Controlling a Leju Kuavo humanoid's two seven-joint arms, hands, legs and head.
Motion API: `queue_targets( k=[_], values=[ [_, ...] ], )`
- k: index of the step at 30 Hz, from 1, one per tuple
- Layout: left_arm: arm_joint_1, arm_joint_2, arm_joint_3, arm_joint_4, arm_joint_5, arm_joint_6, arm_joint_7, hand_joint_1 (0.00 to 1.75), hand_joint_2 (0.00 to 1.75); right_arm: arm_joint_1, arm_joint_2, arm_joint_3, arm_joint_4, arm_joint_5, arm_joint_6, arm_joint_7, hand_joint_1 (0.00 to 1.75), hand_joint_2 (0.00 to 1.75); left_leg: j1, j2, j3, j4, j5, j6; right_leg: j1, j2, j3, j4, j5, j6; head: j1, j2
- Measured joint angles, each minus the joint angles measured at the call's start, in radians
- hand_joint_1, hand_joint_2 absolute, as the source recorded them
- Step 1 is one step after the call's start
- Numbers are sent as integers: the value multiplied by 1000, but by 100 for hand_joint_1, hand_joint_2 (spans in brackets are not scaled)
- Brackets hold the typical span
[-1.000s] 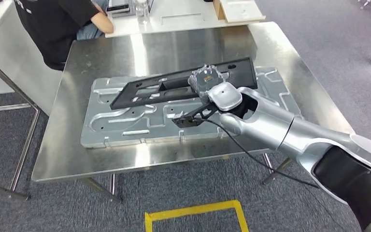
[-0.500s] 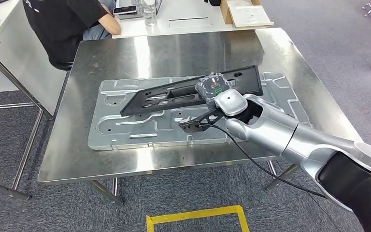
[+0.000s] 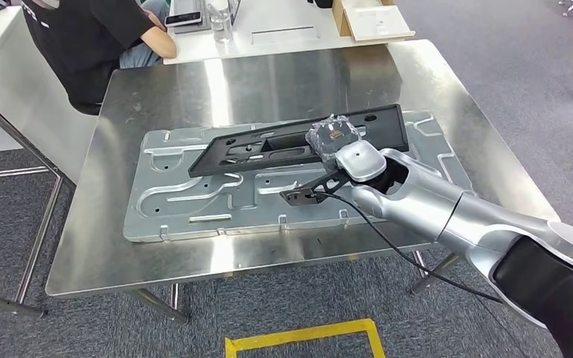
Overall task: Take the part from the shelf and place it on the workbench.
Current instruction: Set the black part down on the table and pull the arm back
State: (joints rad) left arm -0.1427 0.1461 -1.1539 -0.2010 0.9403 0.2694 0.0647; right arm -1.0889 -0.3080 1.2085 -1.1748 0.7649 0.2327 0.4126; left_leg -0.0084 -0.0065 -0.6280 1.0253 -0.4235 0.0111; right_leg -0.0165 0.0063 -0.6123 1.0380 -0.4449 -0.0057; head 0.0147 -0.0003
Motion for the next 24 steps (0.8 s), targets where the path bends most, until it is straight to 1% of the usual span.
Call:
queue_targets(
  k=[1, 2, 3, 4, 5, 7, 8, 9, 10, 11, 12, 13, 14, 16, 17, 18, 19, 20, 22, 23, 24],
  values=[
    [-1, 1, 0, 0, 0, 0, 0, 0, 175, 3, 0, 0, 1, 0, -3, -3, 175, 175, -1, 0, 3, -6, 1, 3, 0, 0, 1, -3, 1, 6, 0, 0],
    [-1, 1, 1, 0, 1, 0, 1, 0, 175, 6, 0, -1, 1, 0, -6, -5, 175, 175, 2, 1, 7, -12, 4, 7, 0, 0, 2, -5, -1, 11, 0, 0],
    [-1, 2, 1, 0, 2, 0, 0, 0, 175, 9, 0, -1, 2, 0, -10, -6, 175, 175, 4, 2, 14, -21, 7, 12, 0, 0, 0, 3, -8, 15, 1, 0],
    [0, 2, 1, 0, 3, -2, -1, 0, 175, 10, 0, -2, 3, 0, -13, -7, 175, 175, 7, 3, 20, -30, 10, 16, 1, -1, -11, 30, -25, 19, 2, 0],
    [1, 2, 1, 0, 7, -5, -5, 0, 175, 12, 0, -3, 4, 0, -16, -9, 175, 175, 9, 4, 25, -35, 12, 20, 2, -1, -33, 77, -50, 21, 4, 0],
    [0, 2, 2, 0, 14, -15, -15, 0, 175, 23, 0, -3, 7, 0, -21, -16, 175, 175, 9, 5, 26, -36, 10, 25, 2, -2, -98, 207, -104, 24, 5, 0],
    [0, 2, 2, 0, 18, -21, -21, 0, 175, 32, 0, -3, 8, 0, -22, -20, 175, 175, 8, 5, 26, -34, 8, 27, 1, -2, -124, 253, -114, 26, 5, 0],
    [0, 2, 3, 0, 19, -25, -28, 0, 175, 40, 0, -3, 10, 0, -24, -23, 175, 175, 8, 4, 26, -31, 6, 27, 0, -2, -135, 265, -106, 27, 6, 0],
    [0, 2, 4, 0, 21, -29, -34, 0, 175, 45, 0, -3, 12, -1, -26, -25, 175, 175, 9, 2, 26, -26, 2, 27, -2, -3, -125, 235, -79, 28, 6, 0],
    [1, 2, 4, 0, 22, -32, -40, 0, 175, 47, 0, -3, 13, -1, -27, -27, 175, 175, 9, 1, 26, -20, -2, 25, -4, -3, -99, 175, -42, 28, 6, 0],
    [1, 2, 4, 0, 23, -36, -44, 0, 175, 48, 0, -4, 14, -1, -30, -29, 175, 175, 9, 0, 25, -13, -8, 21, -4, -4, -68, 108, -14, 27, 5, 0],
    [0, 2, 5, 0, 24, -38, -47, 0, 175, 47, 1, -4, 15, -1, -32, -32, 175, 175, 7, -1, 23, -4, -14, 16, -3, -4, -42, 53, 6, 24, 5, 0],
    [-1, 2, 5, 0, 24, -40, -48, 0, 175, 47, 2, -4, 16, -1, -33, -34, 175, 175, 6, -2, 20, 2, -18, 11, -2, -4, -26, 22, 12, 20, 5, 0],
    [-1, 2, 6, 0, 25, -44, -49, 0, 175, 49, 4, -4, 17, -1, -35, -37, 175, 175, 4, -3, 18, 5, -20, 2, 3, -2, -22, 12, 11, 9, 4, 0],
    [-1, 2, 7, 0, 28, -46, -49, 0, 175, 50, 4, -4, 18, -1, -35, -38, 175, 175, 5, -3, 19, 3, -20, -2, 3, -2, -21, 10, 12, 3, 4, 0],
    [-1, 2, 9, 0, 29, -49, -49, 0, 175, 50, 5, -4, 18, -2, -35, -39, 175, 175, 7, -2, 16, 9, -27, -6, 1, -3, -19, 7, 14, -3, 4, 0],
    [-1, 2, 12, 0, 30, -51, -49, 0, 175, 50, 6, -4, 18, -1, -35, -41, 175, 175, 8, -1, 7, 30, -43, -12, -1, -3, -17, 3, 15, -8, 3, 0],
    [-1, 2, 14, 0, 28, -53, -49, 0, 175, 50, 6, -4, 18, -1, -35, -41, 175, 175, 10, 0, -12, 75, -69, -18, -4, -3, -14, 1, 16, -12, 1, 0],
    [-1, 2, 19, 0, 22, -56, -47, 0, 175, 52, 7, -5, 18, -1, -35, -42, 175, 175, 13, 1, -74, 206, -129, -28, -4, -3, -13, 0, 15, -16, -2, 0],
    [-1, 2, 20, 0, 19, -57, -45, 0, 175, 54, 7, -5, 18, -1, -34, -42, 175, 175, 14, 1, -101, 259, -145, -30, -3, -3, -13, 0, 14, -17, -2, 0],
    [0, 2, 20, 0, 18, -58, -45, 0, 175, 56, 7, -5, 18, -1, -34, -42, 175, 175, 15, 1, -112, 277, -141, -31, -2, -2, -12, 0, 14, -17, -2, 0]
  ],
)
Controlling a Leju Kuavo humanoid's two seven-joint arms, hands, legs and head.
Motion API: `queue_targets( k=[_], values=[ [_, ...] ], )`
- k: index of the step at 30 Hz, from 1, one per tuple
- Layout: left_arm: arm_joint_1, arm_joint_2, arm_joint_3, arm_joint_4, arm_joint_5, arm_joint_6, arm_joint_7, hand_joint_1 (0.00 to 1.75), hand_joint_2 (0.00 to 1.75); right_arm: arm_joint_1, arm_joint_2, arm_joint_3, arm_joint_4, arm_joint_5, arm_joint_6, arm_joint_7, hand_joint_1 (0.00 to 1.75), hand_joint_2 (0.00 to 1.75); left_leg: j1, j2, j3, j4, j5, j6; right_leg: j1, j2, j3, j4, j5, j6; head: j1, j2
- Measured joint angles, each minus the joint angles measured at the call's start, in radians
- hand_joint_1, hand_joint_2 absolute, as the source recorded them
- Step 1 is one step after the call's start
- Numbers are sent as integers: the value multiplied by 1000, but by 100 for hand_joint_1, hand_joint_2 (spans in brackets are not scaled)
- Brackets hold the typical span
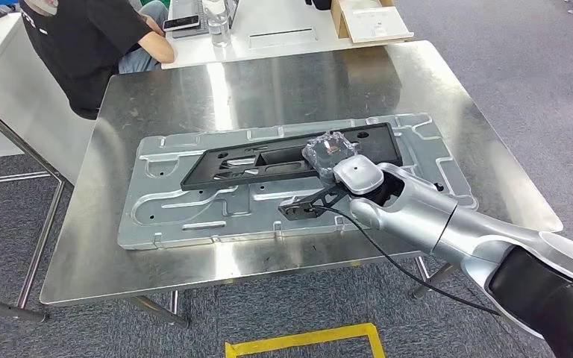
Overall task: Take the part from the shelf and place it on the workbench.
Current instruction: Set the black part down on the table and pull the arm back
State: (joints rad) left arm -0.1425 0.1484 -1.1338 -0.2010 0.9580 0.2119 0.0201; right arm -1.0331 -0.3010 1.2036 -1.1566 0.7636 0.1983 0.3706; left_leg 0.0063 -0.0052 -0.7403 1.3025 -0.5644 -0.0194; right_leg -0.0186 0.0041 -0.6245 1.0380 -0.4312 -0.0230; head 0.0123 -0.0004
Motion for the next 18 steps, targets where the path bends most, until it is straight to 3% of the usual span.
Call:
queue_targets(
  k=[1, 4, 5, 7, 9, 11, 14, 15, 16, 18],
  values=[
    [1, 0, 0, 0, -1, 0, 1, 0, 175, 1, 0, 0, 0, 0, 0, 0, 131, 131, 0, 0, 8, -23, 24, 2, 1, 1, 1, 0, -1, 0, 0, 0],
    [0, 1, 1, 0, -2, 0, 1, 0, 175, 0, 0, -1, 0, 0, 0, 0, 0, 0, -5, 0, 102, -223, 117, 20, 3, 1, 6, -1, -3, 4, 1, 0],
    [-1, 2, 2, 0, -4, 1, 1, 0, 175, -1, 0, -1, 0, 0, 0, 0, 0, 0, -9, 0, 123, -266, 128, 25, 3, 1, 6, -1, -3, 8, 1, 0],
    [-4, 3, 3, 0, -12, 12, -3, 0, 87, 0, 0, -2, 0, -2, 2, 0, 0, 0, -16, 0, 135, -287, 127, 32, 2, 1, 4, -4, -1, 18, 1, 0],
    [-7, 3, 3, 0, -20, 26, -10, 0, 0, 3, 1, -3, 0, -4, 6, 0, 0, 0, -12, 1, 141, -300, 135, 40, 3, 1, 4, -3, -4, 29, 2, 0],
    [-11, 2, 3, 0, -20, 31, -14, 0, 0, 4, 2, -5, 0, -6, 6, 0, 0, 0, -6, 4, 151, -318, 144, 51, 6, 0, -20, 51, -39, 36, 4, 0],
    [-16, 2, 4, 0, -16, 30, -14, 0, 0, 13, 4, -6, 1, -6, 4, -1, 0, 0, -6, 5, 152, -319, 145, 59, 4, 0, -103, 226, -115, 41, 5, 0],
    [-16, 2, 4, 0, -14, 28, -12, 0, 0, 18, 5, -6, 1, -6, 4, -1, 0, 0, -6, 5, 152, -317, 143, 59, 3, -1, -117, 253, -116, 43, 6, 0],
    [-15, 2, 4, 0, -12, 26, -10, 0, 0, 22, 5, -6, 2, -6, 4, -2, 0, 0, -5, 3, 151, -313, 141, 59, 0, -1, -113, 244, -100, 45, 6, 0],
    [-11, 1, 4, 0, -8, 19, -6, 0, 0, 22, 5, -7, 3, -5, 4, -2, 0, 0, -3, 1, 150, -298, 131, 52, -5, -2, -58, 129, -41, 47, 6, 0]
  ],
)
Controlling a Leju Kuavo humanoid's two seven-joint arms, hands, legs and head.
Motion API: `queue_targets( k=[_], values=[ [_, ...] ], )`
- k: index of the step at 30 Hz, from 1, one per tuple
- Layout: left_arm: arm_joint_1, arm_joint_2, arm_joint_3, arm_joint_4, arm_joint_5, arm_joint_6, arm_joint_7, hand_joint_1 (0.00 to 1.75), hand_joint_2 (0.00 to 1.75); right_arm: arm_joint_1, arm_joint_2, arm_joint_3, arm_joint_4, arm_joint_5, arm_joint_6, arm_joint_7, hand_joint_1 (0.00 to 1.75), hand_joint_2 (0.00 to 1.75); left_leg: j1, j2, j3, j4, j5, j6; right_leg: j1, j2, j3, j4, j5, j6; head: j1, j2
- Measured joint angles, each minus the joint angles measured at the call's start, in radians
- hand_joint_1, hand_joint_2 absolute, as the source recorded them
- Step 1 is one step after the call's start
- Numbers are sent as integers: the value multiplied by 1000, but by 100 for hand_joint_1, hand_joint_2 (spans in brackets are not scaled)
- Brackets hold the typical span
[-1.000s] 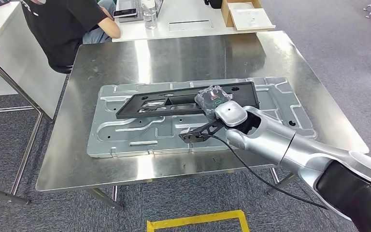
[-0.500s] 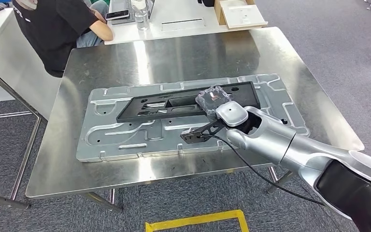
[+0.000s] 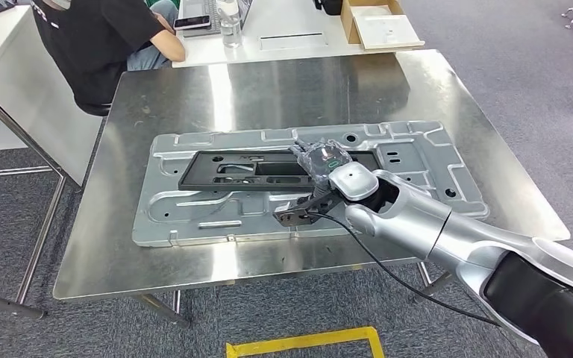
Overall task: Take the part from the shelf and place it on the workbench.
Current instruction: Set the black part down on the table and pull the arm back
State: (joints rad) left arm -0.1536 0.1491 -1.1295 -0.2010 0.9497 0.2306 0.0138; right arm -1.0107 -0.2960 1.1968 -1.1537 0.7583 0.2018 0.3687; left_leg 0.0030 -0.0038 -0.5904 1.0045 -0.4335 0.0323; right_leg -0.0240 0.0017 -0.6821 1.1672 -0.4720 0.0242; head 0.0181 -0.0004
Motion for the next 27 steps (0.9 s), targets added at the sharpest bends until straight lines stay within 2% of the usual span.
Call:
queue_targets(
  k=[2, 3, 6, 7, 8, 10, 11, 12, 13, 14, 15, 17, 18, 20, 21, 22, 23, 26, 27],
  values=[
    [2, 0, 0, 0, 2, -6, 3, 0, 0, -3, 1, -1, -1, 0, 1, -1, 0, 0, -3, -2, -9, 20, -12, -12, 0, 0, 48, -96, 29, -4, 0, 0],
    [2, 0, 0, 0, 3, -9, 4, 0, 0, -4, 1, -1, -1, 1, 1, -2, 0, 0, -4, -3, -13, 27, -15, -17, 2, 1, 55, -111, 28, -8, -1, 0],
    [3, -1, 2, 0, 4, -12, 7, 0, 0, -3, 3, -2, -2, 2, 1, -3, 0, 0, -3, -3, -19, 33, -19, -29, 4, 3, 53, -111, 31, -27, -1, 0],
    [3, -1, 2, 0, 4, -13, 7, 0, 0, -4, 4, -2, -2, 2, 1, -4, 0, 0, -1, -2, -26, 49, -30, -34, 2, 3, 53, -113, 33, -32, -2, 0],
    [3, -1, 2, 0, 4, -14, 7, 0, 0, -4, 4, -2, -2, 2, 1, -4, 0, 0, 0, -2, -42, 83, -52, -40, 0, 3, 54, -116, 34, -37, -4, 0],
    [3, -1, 3, 0, 4, -16, 7, 0, 0, -4, 7, -2, -2, 2, 0, -6, 0, 0, 2, -1, -97, 201, -109, -49, 0, 3, 55, -117, 35, -41, -6, 0],
    [3, -1, 4, 0, 4, -17, 7, 0, 0, -2, 8, -2, -1, 2, 0, -8, 0, 0, 3, -1, -127, 261, -130, -51, 1, 3, 55, -116, 34, -42, -5, 0],
    [4, -1, 4, 0, 4, -19, 7, 0, 0, -1, 9, -2, 0, 2, 0, -9, 0, 0, 3, -1, -146, 296, -135, -51, 2, 3, 55, -116, 34, -42, -5, 0],
    [6, -1, 4, 0, 4, -20, 7, 0, 0, 0, 10, -2, 0, 2, 0, -11, 0, 0, 3, -1, -149, 294, -122, -49, 3, 3, 55, -116, 35, -43, -5, 0],
    [7, -1, 4, 0, 5, -20, 8, 0, 0, 0, 10, -2, 0, 2, 0, -11, 0, 0, 3, -1, -130, 253, -94, -46, 4, 2, 56, -115, 35, -43, -5, 0],
    [7, -1, 4, 0, 5, -20, 9, 0, 0, 0, 11, -3, 1, 2, -1, -12, 0, 0, 2, -1, -97, 185, -58, -40, 5, 2, 57, -115, 36, -43, -5, 0],
    [7, 0, 5, 0, 5, -21, 10, 0, 0, -3, 12, -4, 1, 2, -2, -12, 0, 0, -3, -2, -37, 65, -15, -28, 6, 3, 57, -116, 37, -39, -5, 0],
    [6, 0, 6, 0, 5, -21, 11, 0, 0, -4, 12, -4, 2, 2, -3, -13, 0, 0, -7, -3, -23, 36, -7, -24, 7, 3, 56, -117, 39, -35, -5, 0],
    [5, 0, 7, 0, 5, -24, 13, 0, 0, -5, 14, -5, 3, 3, -3, -16, 0, 0, -12, -3, -22, 24, -1, -17, 6, 3, 54, -122, 46, -22, -5, 0],
    [5, 0, 7, 0, 4, -25, 15, 0, 0, -5, 14, -5, 4, 4, -3, -19, 0, 0, -9, -1, -21, 18, 5, -13, 6, 3, 53, -122, 45, -16, -4, 0],
    [5, 0, 7, 0, 4, -27, 16, 0, 0, -6, 14, -5, 5, 5, -3, -21, 0, 0, -7, 1, -21, 11, 13, -8, 6, 2, 49, -114, 32, -12, -4, 0],
    [5, -1, 7, 0, 4, -28, 18, 0, 0, -8, 15, -5, 6, 6, -3, -23, 0, 0, -5, 3, -23, 3, 21, -1, 7, 2, 39, -87, 6, -9, -3, 0],
    [2, -1, 7, 0, 4, -32, 19, 0, 0, -11, 18, -5, 7, 8, -3, -28, 0, 0, -5, 6, -43, -1, 40, 12, 8, 2, -20, 86, -111, -7, -2, 0],
    [1, -1, 7, 0, 4, -33, 19, 0, 0, -10, 19, -5, 8, 8, -3, -28, 0, 0, -6, 6, -53, 0, 46, 13, 7, 2, -30, 129, -130, -5, -2, 0]
  ],
)
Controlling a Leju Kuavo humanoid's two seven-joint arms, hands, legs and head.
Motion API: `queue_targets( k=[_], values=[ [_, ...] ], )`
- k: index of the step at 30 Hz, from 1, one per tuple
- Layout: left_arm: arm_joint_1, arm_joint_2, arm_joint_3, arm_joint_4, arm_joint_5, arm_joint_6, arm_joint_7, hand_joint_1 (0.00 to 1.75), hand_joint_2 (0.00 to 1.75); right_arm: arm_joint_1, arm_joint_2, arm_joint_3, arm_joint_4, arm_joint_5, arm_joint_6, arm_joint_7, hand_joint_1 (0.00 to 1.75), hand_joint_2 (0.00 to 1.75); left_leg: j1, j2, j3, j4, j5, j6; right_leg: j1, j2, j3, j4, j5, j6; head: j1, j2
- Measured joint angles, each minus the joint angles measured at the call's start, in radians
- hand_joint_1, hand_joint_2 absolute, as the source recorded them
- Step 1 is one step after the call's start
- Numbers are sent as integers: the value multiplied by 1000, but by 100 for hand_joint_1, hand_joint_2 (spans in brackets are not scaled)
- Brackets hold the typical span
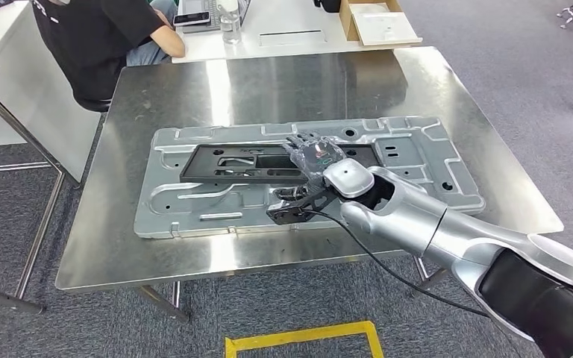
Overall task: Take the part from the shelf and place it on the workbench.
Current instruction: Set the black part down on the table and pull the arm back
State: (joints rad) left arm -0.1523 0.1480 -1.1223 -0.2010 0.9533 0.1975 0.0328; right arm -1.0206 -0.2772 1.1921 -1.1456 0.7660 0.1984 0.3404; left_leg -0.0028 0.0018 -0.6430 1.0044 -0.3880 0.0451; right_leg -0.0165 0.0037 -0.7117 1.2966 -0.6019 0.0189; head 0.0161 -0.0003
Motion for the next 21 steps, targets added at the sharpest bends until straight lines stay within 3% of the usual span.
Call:
queue_targets(
  k=[1, 2, 4, 6, 9, 10, 12, 14, 15, 16, 17, 19, 21],
  values=[
    [0, 0, 0, 0, 0, 0, 0, 0, 0, 1, 0, 0, 1, 0, 0, 0, 0, 0, 0, -1, -9, 2, 6, 0, -1, 0, 7, 9, 0, 1, 0, 0],
    [0, 0, 0, 0, 0, -1, 0, 0, 0, 0, 0, 0, 2, 0, 0, 0, 0, 0, -1, -1, -19, 4, 12, -1, -1, 0, 34, -23, 17, 1, 0, 0],
    [1, 0, 0, 0, 0, -2, -1, 0, 0, -5, 1, 0, 3, 0, -1, 0, 0, 0, -1, -3, -38, 14, 23, -7, -2, -1, 121, -154, 59, -1, 0, 0],
    [0, 0, 0, 0, 0, -3, -2, 0, 0, -10, 5, 0, 3, 0, -5, -1, 0, 0, -2, -4, -51, 22, 32, -18, 3, 0, 172, -239, 82, -7, -1, 0],
    [2, 0, 0, 0, 1, -3, -1, 0, 0, -13, 12, -1, 4, 1, -13, -2, 0, 0, 0, -6, -58, 18, 53, -36, 8, 0, 164, -253, 100, -25, 1, 0],
    [3, 0, 1, 0, 1, -3, 0, 0, 0, -14, 14, -1, 4, 2, -16, -3, 0, 0, 2, -7, -65, 22, 46, -43, 7, -1, 157, -255, 111, -33, 0, 0],
    [6, -1, 1, 0, 1, -2, 1, 0, 0, -18, 19, -1, 5, 2, -18, -3, 0, 0, 6, -7, -90, 80, -24, -56, 2, -3, 136, -261, 135, -46, -1, 0],
    [6, -1, 1, 0, 1, -2, 1, 0, 0, -18, 23, -1, 5, 3, -19, -3, 0, 0, 10, -6, -121, 204, -125, -67, 1, -4, 111, -261, 156, -51, -4, 0],
    [6, -1, 1, 0, 1, -2, 2, 0, 0, -17, 24, -1, 6, 3, -19, -3, 0, 0, 11, -6, -128, 262, -153, -70, 1, -3, 98, -261, 165, -51, -4, 0],
    [6, -1, 1, 0, 1, -2, 2, 0, 0, -16, 24, -1, 6, 3, -19, -3, 0, 0, 11, -6, -123, 295, -158, -72, 1, -4, 84, -260, 175, -49, -4, 0],
    [6, -1, 2, 0, 1, -2, 2, 0, 0, -16, 24, -1, 6, 3, -19, -3, 0, 0, 12, -6, -102, 294, -145, -72, 0, -4, 71, -260, 185, -47, -5, 0],
    [6, -1, 2, 0, 1, -2, 2, 0, 0, -15, 24, -1, 6, 3, -20, -3, 0, 0, 12, -6, -10, 200, -104, -70, -2, -5, 50, -259, 202, -41, -5, 0],
    [4, 0, 2, 0, 1, -2, 2, 0, 0, -17, 25, -1, 6, 3, -21, -3, 0, 0, 8, -8, 90, 68, -105, -62, -2, -6, 40, -260, 217, -31, -4, 0]
  ],
)
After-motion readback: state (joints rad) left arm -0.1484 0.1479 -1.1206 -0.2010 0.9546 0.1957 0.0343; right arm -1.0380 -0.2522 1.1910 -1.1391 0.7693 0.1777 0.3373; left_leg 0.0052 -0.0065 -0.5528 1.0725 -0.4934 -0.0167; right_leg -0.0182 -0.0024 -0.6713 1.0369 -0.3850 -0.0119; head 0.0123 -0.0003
